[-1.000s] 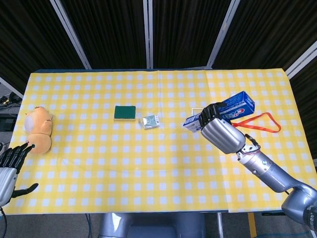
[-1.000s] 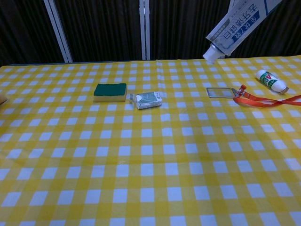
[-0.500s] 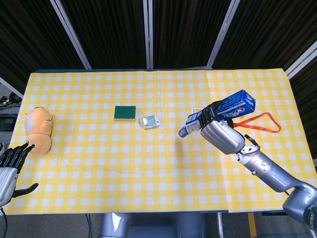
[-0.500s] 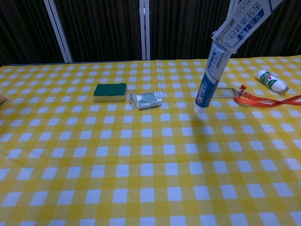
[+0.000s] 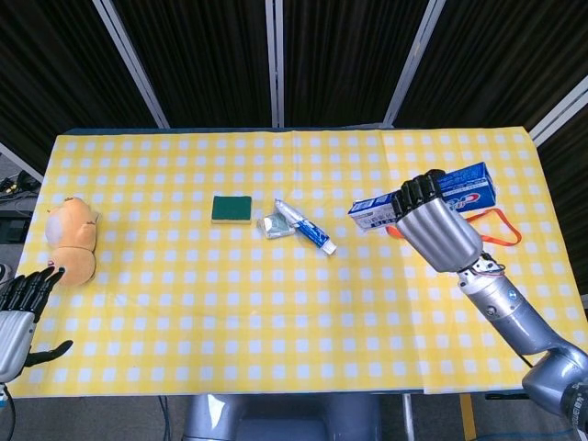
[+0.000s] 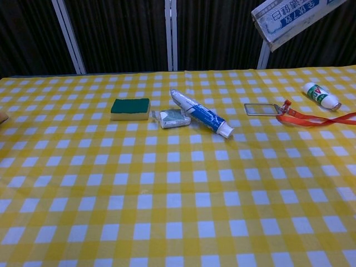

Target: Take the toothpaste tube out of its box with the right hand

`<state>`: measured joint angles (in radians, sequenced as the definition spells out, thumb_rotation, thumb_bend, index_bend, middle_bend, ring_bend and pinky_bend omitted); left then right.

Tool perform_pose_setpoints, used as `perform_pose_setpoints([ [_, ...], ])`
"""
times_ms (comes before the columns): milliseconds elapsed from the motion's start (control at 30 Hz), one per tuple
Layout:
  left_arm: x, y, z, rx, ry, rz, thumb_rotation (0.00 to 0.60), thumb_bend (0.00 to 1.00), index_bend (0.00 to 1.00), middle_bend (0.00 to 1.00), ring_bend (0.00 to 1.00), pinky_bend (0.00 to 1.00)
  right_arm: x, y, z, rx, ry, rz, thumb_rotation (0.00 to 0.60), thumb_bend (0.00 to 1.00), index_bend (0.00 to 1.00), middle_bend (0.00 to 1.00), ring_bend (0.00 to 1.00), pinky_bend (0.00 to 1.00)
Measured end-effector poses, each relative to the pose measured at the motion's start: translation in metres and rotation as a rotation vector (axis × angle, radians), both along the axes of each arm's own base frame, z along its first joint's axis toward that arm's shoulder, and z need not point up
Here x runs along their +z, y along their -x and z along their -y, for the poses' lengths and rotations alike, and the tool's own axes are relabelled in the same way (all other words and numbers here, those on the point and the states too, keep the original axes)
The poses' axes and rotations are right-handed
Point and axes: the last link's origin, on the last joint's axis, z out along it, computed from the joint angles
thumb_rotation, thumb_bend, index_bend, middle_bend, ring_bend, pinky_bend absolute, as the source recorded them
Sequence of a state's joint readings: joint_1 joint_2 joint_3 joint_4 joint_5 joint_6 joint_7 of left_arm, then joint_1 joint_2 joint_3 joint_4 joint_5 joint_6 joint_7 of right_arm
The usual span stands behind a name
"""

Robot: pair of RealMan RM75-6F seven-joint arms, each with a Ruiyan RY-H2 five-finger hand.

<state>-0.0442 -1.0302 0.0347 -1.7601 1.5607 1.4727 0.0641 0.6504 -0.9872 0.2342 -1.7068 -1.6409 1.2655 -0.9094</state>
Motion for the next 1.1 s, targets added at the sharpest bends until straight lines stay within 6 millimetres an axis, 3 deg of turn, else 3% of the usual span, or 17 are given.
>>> perform_pose_setpoints([
  [133,-0.001,0.0,0.0,0.0,0.001,-0.001,0.6,0.0,0.0,0.0,0.0,0.0,-0.019,0.013,-0.005,-0.156,-0.163,0.191,0.6,0.46,0.51,0.53,0.49,0.46],
  [467,-0.001,0.002,0.0,0.012,0.002,-0.007,0.6,0.0,0.0,0.0,0.0,0.0,-0.091,0.037,-0.016,-0.406,-0.4,0.4,0.6,0.45,0.48,0.5,0.45,0.46],
  [567,-0.001,0.003,-0.001,0.017,0.001,-0.009,0.6,0.0,0.0,0.0,0.0,0.0,-0.112,0.045,-0.014,-0.472,-0.435,0.427,0.6,0.4,0.38,0.41,0.36,0.41],
  [700,-0.002,0.005,-0.001,0.022,0.003,-0.012,0.6,0.0,0.0,0.0,0.0,0.0,-0.133,0.056,-0.012,-0.571,-0.492,0.473,0.6,0.2,0.11,0.15,0.07,0.14],
  [767,-0.002,0.005,-0.001,0.024,0.003,-0.013,0.6,0.0,0.0,0.0,0.0,0.0,-0.14,0.059,-0.012,-0.618,-0.525,0.496,0.6,0.15,0.06,0.09,0.01,0.05],
  [900,-0.002,0.006,-0.002,0.03,0.002,-0.013,0.6,0.0,0.0,0.0,0.0,0.0,-0.146,0.061,-0.014,-0.702,-0.588,0.549,0.6,0.13,0.05,0.07,0.0,0.02],
  [1100,0.001,0.006,-0.001,0.032,-0.006,-0.005,0.6,0.0,0.0,0.0,0.0,0.0,-0.122,0.058,-0.02,-0.675,-0.578,0.573,0.6,0.13,0.06,0.07,0.0,0.01],
])
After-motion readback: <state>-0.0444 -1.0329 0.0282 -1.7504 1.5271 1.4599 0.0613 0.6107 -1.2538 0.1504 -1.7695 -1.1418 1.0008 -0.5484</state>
